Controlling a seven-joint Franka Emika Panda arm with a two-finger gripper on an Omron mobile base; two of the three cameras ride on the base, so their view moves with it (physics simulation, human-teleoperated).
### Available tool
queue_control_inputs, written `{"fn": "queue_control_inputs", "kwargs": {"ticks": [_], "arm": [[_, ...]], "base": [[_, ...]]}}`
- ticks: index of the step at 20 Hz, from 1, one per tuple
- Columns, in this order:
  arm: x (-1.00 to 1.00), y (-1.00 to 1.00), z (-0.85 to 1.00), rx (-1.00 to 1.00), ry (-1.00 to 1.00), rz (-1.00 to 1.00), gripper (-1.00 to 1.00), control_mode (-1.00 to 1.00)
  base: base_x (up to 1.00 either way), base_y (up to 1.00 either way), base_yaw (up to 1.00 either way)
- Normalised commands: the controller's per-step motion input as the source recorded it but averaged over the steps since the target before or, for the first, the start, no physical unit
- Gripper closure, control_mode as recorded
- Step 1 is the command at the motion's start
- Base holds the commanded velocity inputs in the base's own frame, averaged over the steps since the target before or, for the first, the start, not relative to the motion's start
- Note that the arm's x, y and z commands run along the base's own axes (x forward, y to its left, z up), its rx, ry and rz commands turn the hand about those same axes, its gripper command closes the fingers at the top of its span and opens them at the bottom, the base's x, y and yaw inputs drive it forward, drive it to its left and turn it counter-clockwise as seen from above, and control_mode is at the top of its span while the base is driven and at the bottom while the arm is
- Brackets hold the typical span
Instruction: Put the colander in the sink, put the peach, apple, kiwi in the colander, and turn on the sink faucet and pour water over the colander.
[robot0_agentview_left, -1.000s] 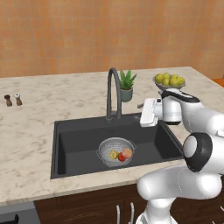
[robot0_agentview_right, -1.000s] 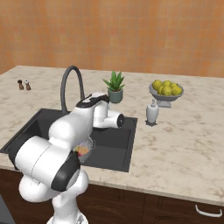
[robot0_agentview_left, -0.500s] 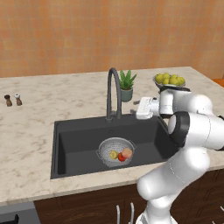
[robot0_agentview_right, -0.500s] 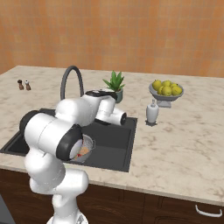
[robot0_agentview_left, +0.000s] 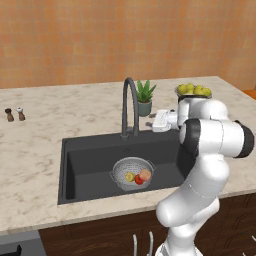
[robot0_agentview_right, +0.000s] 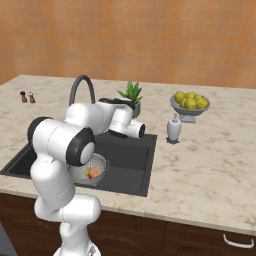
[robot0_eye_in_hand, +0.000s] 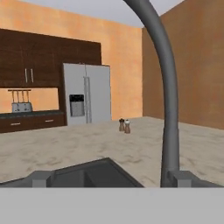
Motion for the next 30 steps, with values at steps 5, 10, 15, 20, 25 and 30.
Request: {"fn": "queue_control_inputs", "kwargs": {"ticks": [5,10,15,20,25,30], "arm": [[0.17,0.22,-0.16,0.00,0.00,0.00,-1.00,-1.00],[0.21,0.09,-0.24,0.00,0.00,0.00,-1.00,-1.00],[0.31,0.00,-0.06,0.00,0.00,0.00,-1.00,-1.00],[0.27,0.02,0.00,0.00,0.00,0.00,-1.00,-1.00],[0.28,0.07,-0.08,0.00,0.00,-0.01,-1.00,-1.00],[0.39,0.03,-0.28,0.00,0.01,0.00,-1.00,-1.00]], "base": [[0.00,0.00,0.00],[0.00,0.00,0.00],[0.00,0.00,0.00],[0.00,0.00,0.00],[0.00,0.00,0.00],[0.00,0.00,0.00]]}}
